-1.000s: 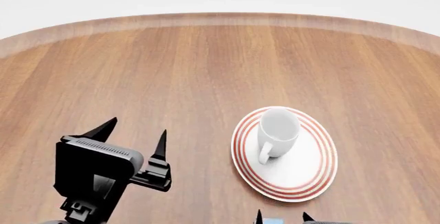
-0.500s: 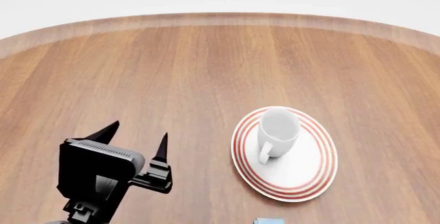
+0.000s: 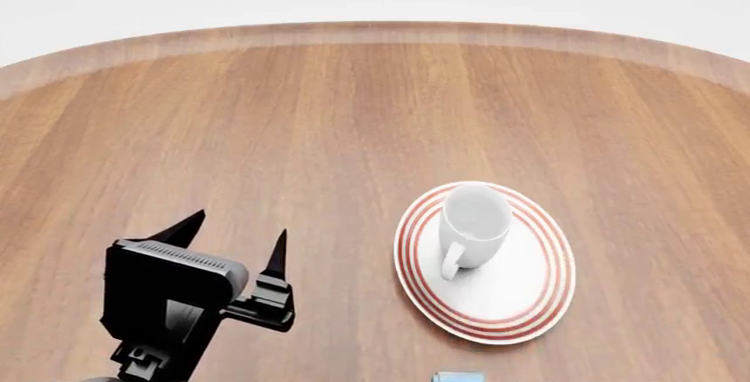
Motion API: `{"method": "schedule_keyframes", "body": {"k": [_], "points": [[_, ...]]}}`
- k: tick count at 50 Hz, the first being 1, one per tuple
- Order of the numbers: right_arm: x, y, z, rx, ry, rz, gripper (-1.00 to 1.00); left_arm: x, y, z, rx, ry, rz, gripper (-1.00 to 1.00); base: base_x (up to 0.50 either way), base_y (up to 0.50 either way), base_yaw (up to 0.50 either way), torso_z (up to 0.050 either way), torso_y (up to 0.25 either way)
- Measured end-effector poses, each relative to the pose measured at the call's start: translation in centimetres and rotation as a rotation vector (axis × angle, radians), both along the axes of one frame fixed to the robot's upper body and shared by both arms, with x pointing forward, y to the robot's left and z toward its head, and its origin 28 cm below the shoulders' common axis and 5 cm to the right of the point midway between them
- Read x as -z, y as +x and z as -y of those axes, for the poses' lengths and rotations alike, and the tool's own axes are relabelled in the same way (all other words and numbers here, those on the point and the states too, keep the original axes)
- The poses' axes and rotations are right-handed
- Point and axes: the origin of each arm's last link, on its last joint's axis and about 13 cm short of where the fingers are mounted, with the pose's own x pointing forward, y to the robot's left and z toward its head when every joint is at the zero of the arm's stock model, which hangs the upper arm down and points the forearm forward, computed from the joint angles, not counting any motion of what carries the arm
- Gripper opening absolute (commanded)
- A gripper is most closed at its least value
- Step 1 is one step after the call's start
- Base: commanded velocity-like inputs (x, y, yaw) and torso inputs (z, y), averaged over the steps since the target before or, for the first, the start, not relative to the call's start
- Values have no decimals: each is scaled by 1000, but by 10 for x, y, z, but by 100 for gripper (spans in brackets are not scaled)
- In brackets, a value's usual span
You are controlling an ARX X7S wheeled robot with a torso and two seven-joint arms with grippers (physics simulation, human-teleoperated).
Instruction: Pick up the white mug and put it on the plate, and put the chocolate pudding to the right of the plate.
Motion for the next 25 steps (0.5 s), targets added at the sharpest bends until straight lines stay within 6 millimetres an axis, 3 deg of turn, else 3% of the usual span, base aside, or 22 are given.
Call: {"method": "schedule_keyframes", "body": {"k": [25], "points": [[12, -1, 0, -13, -13, -36, 100, 4, 1, -1, -4, -8, -10, 100, 0, 0, 0, 0, 0]]}}
